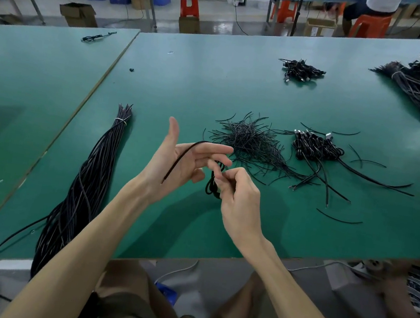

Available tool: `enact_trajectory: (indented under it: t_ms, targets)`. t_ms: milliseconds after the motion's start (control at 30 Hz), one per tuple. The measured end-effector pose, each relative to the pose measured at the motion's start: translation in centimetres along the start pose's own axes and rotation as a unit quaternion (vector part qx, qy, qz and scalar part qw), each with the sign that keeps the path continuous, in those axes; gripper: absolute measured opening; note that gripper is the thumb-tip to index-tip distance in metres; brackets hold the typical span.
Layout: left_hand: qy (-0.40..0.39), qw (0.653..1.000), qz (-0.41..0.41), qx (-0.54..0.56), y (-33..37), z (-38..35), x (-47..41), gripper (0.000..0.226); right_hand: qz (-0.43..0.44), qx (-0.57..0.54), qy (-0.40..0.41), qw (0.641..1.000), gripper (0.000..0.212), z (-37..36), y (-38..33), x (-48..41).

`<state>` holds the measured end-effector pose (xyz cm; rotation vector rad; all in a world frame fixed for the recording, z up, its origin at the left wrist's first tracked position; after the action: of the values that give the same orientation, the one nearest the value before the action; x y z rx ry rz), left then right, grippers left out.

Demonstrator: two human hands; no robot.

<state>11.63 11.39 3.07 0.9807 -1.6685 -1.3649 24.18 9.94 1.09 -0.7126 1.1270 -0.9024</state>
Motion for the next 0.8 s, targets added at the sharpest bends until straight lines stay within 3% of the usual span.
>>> enact_trajectory:
  t_ms: [100, 267, 400, 533, 633, 733, 800]
  targets:
    - [0.011, 0.997, -0.025, -0.067, 0.5, -0.1, -0.2, 0.112, -0.026, -0.015, -0.015, 0.999, 0.017, -0.2, 0.5, 0.1]
    - [0.062, 0.996, -0.017, -0.056, -0.4, 0.1, -1.0, 0.109, -0.056, -0.054, 0.004, 0.997, 0.019, 0.3, 0.9, 0.2]
    - [0.147, 0.985, -0.022, -0.086, -1.3, 0.2, -1.4, 0.092, -0.065, -0.058, 0.038, 0.996, 0.021, 1.2, 1.0, 0.1]
    - [0.162, 0.974, -0.025, -0.154, -2.5, -0.7, -0.5, 0.065, -0.083, -0.091, 0.072, 0.990, 0.018, 2.0, 1.7, 0.2]
    - [0.155, 0.937, -0.083, -0.300, -1.8, -1.3, 0.7, 0.028, -0.091, -0.100, 0.096, 0.986, 0.017, 2.4, 2.2, 0.3]
    - [0.130, 0.878, -0.092, -0.452, -1.6, -2.4, 1.1, 0.038, -0.116, -0.126, 0.116, 0.978, 0.018, 2.5, 2.8, 0.4]
    - [0.168, 0.843, -0.067, -0.506, -1.5, -2.5, 1.1, 0.033, -0.116, -0.107, 0.113, 0.981, 0.015, 2.5, 2.8, 0.4]
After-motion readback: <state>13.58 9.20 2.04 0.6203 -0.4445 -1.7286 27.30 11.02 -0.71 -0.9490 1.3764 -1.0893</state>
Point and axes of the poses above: each hand's wrist, its own x-axis away from the middle knuckle, its own z-axis out of the back of the hand, y = z × x, the point moved 9 cm from there along -x, towards the middle knuckle, and after that the axes turned 6 degrees about z, right-handed, at the moved point
